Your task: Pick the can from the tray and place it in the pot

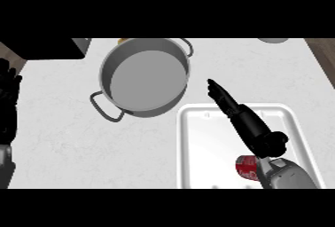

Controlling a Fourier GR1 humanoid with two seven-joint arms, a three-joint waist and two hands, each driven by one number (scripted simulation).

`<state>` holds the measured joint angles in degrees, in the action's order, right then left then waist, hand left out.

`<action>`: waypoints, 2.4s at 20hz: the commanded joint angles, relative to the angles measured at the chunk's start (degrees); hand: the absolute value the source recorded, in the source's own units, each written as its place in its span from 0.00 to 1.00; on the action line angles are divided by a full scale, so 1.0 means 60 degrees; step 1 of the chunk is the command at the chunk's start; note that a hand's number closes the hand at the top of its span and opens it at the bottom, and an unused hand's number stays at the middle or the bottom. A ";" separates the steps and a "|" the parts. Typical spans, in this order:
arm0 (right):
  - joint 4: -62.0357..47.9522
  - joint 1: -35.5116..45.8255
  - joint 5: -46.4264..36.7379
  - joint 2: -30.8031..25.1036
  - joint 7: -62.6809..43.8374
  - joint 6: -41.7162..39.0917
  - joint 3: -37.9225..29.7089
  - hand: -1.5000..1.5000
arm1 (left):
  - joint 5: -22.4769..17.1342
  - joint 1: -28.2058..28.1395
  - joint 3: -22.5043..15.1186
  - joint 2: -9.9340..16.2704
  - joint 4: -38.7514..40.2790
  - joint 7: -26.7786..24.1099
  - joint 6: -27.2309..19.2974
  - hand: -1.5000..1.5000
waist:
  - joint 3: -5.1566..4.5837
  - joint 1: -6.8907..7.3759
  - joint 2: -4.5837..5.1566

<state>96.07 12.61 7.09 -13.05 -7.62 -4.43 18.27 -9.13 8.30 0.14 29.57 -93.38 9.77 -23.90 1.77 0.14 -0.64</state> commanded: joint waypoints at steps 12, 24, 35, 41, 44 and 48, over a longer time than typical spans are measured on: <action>0.0711 -0.2850 -0.4258 0.0858 0.0285 0.7651 -0.3178 0.00 | 0.0316 -0.1752 -0.0658 0.0415 0.1582 0.1327 0.0836 0.50 | -0.0337 -0.0817 0.0029; 0.4916 -0.7146 -0.9475 0.0762 -0.4585 0.5504 -0.1007 0.00 | 0.0592 -0.0937 -0.1020 0.0231 0.1650 0.1823 0.1106 0.50 | -0.0369 -0.0285 0.0107; 0.7407 -0.6075 -0.9238 0.0378 -0.9892 -0.0251 0.0651 0.00 | 0.0665 -0.0517 -0.1071 0.0073 0.1815 0.1873 0.1365 0.50 | -0.0334 0.0183 0.0161; 0.7681 -0.4973 -0.9331 0.1197 -1.1916 -0.1709 0.0905 0.00 | 0.0899 -0.0200 -0.0991 -0.0108 0.2223 0.1912 0.1381 0.50 | -0.0322 -0.0027 0.0129; 0.7509 -0.4925 -0.8871 0.1264 -1.1806 -0.1926 0.0231 0.00 | 0.0913 -0.0338 -0.0946 -0.0145 0.1781 0.2240 0.1353 0.50 | -0.0306 -0.0042 0.0107; 0.5958 -0.4835 -0.9401 0.1757 -1.0823 -0.1092 0.0149 0.00 | 0.1192 -0.0687 -0.0844 -0.0199 0.1472 0.2265 0.1296 0.50 | -0.0295 -0.0012 0.0099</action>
<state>132.27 -16.27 -49.49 -4.81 -65.64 -9.32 18.90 -3.67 5.06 -4.62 29.46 -82.31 21.72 -14.88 -0.08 0.18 0.05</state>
